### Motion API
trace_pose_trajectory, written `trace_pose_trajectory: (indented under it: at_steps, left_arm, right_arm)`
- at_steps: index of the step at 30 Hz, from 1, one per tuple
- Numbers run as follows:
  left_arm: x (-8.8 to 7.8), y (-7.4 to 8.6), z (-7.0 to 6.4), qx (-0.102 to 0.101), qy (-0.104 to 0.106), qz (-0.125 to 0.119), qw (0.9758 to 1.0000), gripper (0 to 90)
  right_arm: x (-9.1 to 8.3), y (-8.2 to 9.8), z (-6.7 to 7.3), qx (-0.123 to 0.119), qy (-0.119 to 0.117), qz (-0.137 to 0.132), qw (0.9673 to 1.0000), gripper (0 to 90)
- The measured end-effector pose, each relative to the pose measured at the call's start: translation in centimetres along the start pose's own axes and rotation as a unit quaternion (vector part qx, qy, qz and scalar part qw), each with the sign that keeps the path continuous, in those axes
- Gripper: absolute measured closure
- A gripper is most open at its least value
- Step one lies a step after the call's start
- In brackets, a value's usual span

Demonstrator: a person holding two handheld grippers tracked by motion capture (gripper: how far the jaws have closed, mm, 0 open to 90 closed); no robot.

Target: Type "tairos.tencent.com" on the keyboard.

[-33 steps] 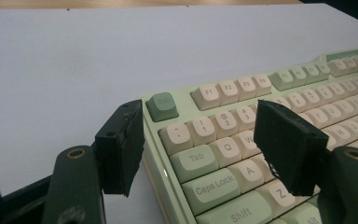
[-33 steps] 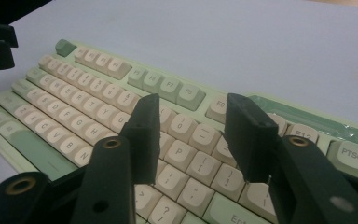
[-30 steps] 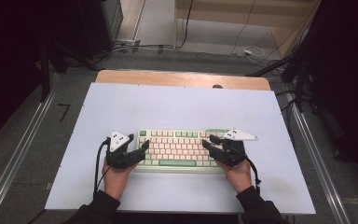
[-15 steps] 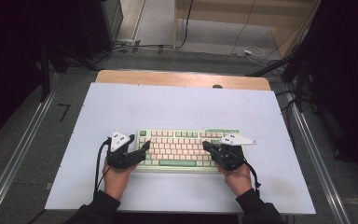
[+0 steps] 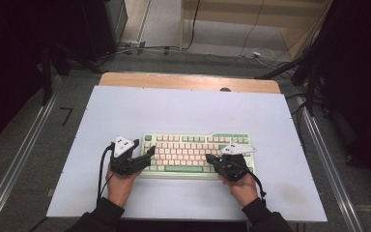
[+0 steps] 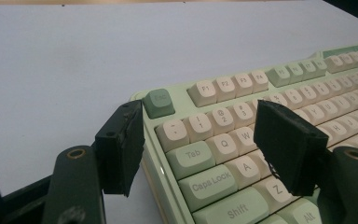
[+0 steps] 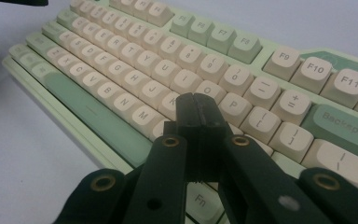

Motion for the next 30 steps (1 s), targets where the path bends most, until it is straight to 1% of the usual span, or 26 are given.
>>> trace_pose_trajectory:
  at_steps: [15, 18, 19, 21, 22, 27, 30]
  left_arm:
    - [0.0, 0.0, -0.1, -0.001, 0.001, -0.001, 1.0000, 34.1]
    - [0.0, 0.0, -0.1, 0.000, 0.001, 0.000, 1.0000, 34.1]
    - [0.0, 0.0, -0.1, -0.001, 0.001, 0.000, 1.0000, 34.1]
    - [0.0, 0.0, -0.1, 0.000, 0.001, 0.000, 1.0000, 34.1]
    - [0.0, 0.0, -0.1, 0.000, 0.002, -0.001, 1.0000, 34.1]
    - [0.1, 0.0, -0.2, 0.001, 0.002, 0.001, 1.0000, 34.1]
    - [0.2, 0.0, -0.5, 0.002, 0.006, 0.002, 1.0000, 34.1]
  right_arm:
    - [0.6, 0.3, 0.1, 0.002, -0.001, 0.015, 0.9999, 87.5]
    - [0.8, 0.5, 0.0, -0.001, 0.000, 0.020, 0.9998, 87.5]
    - [1.0, 0.6, 0.0, 0.000, 0.000, 0.027, 0.9996, 87.5]
    - [0.9, 0.6, 0.0, 0.001, -0.002, 0.026, 0.9997, 87.5]
    - [0.8, 0.6, 0.0, 0.003, -0.003, 0.024, 0.9997, 87.5]
    - [-0.3, -0.2, -0.1, 0.011, -0.005, -0.019, 0.9998, 87.4]
    - [-0.9, -0.6, -0.5, 0.022, -0.010, -0.040, 0.9989, 83.5]
Point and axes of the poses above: each handheld gripper's, and its own axes: x roughly forward along the jaws, y roughly out of its underside, z roughly to its left, the point moved 7 cm from there along x, roughly forward along the jaws, and after that the axes turned 14 degrees about z, right-handed, at the moved point
